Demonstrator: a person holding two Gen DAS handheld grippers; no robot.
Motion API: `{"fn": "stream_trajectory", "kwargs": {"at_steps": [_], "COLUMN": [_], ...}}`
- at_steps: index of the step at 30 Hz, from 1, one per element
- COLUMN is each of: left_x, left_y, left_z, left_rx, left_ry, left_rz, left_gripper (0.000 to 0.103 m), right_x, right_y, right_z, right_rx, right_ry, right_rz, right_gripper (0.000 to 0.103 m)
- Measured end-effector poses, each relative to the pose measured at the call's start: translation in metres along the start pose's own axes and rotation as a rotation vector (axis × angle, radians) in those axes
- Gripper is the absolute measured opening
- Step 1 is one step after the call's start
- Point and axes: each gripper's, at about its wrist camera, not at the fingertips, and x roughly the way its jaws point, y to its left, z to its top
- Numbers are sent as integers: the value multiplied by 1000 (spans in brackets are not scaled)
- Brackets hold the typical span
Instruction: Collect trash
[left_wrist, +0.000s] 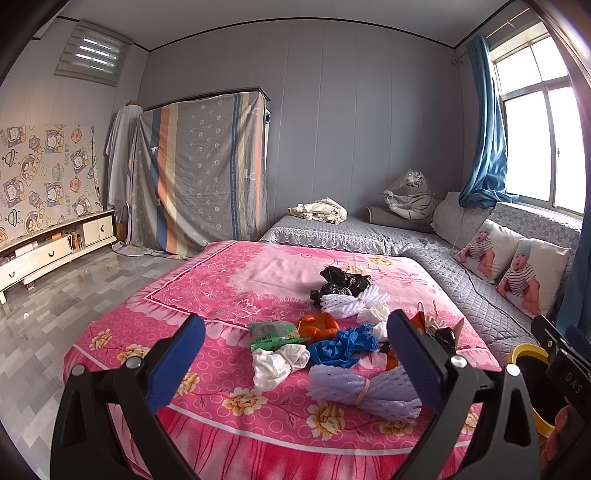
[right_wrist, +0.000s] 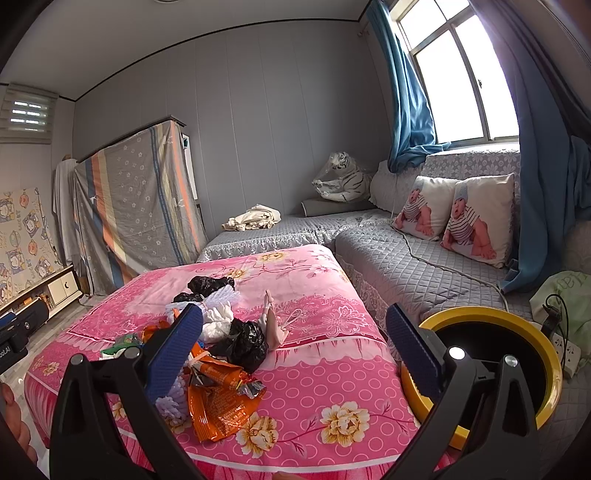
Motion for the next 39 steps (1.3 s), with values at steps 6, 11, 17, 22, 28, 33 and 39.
{"fn": "stream_trajectory", "kwargs": {"at_steps": [6,11,17,22,28,33,39], "left_x": [0,0,0,0,0,0,9], "left_y": [1,2,1,1,1,1,12], "left_z": [-1,-1,-1,-1,-1,-1,0], "left_rx": [-2,-1,-3,-1,3,1,-10], "left_ry": [4,6,6,5,1,4,-20], "left_rz": [-2,-2,-4,-4,-4,-9,-49], "left_gripper": [95,95,95,95,95,95,95], "right_x": [0,0,0,0,2,3,9], "right_y": [0,0,0,0,0,0,-2], "right_z": [0,0,-1,-2,-6,-7,-4], "right_rx": [2,2,2,4,8,4,13], "right_ry": [1,2,3,6,12,9,22], "right_rz": [1,2,1,2,4,2,71], "right_gripper": [95,95,95,95,95,95,95]}}
